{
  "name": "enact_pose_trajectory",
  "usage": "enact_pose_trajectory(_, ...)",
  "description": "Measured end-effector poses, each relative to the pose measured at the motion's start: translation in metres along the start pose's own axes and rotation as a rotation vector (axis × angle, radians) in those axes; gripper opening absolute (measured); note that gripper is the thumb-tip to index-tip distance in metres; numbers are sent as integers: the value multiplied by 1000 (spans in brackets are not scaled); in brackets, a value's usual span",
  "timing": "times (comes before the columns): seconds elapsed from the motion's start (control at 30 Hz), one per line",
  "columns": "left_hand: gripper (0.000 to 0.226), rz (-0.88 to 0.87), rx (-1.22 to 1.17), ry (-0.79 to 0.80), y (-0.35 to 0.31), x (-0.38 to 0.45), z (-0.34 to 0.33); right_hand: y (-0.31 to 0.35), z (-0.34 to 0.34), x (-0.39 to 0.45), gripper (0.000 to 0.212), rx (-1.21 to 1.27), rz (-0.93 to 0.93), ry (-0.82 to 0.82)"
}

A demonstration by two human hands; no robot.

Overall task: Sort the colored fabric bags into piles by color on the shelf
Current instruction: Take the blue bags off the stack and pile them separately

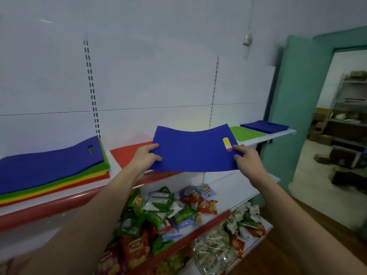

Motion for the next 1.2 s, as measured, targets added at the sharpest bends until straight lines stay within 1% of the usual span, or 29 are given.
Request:
enact_pose_trajectory(0.13, 62, 32, -52, 51, -6, -1, -79, -36, 65, 16, 45, 35, -68, -8)
enact_pose_trajectory(0.3, 62, 66, -70, 150, -17, 0, -179, -87, 142, 38, 43, 16, -140, -75)
enact_pose_trajectory(0.4, 63, 63, -65, 174, -21, 2, -219, -109, 171, 48, 43, -8, -160, -119)
enact_pose_trajectory(0.53, 62, 30, -62, 246, -30, 16, -291, -144, 216, 71, 43, -41, -207, -191)
enact_pose_trajectory(0.7, 62, 16, -108, 355, -34, 50, -375, -192, 251, 101, 43, -46, -305, -233)
enact_pose_trajectory(0.83, 62, 20, -152, 439, -26, 78, -438, -223, 276, 136, 43, -86, -334, -287)
enact_pose_trajectory(0.97, 62, 1, -184, 477, -31, 111, -496, -249, 291, 168, 42, -112, -361, -340)
enact_pose_trajectory(1.1, 62, -33, -165, 510, -31, 145, -544, -274, 308, 199, 42, -69, -382, -388)
enact_pose_trajectory(1.2, 63, -9, -160, 547, -28, 162, -580, -295, 322, 221, 41, -60, -395, -394)
Point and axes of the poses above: each hand's wrist, its own x-axis towards the middle knuckle, its own z-axis out of the back of the hand, y = z × x, the point moved 8 cm from there along x, towards the middle knuckle, and after that the axes turned 5 degrees about -y, right-handed, at the moved point
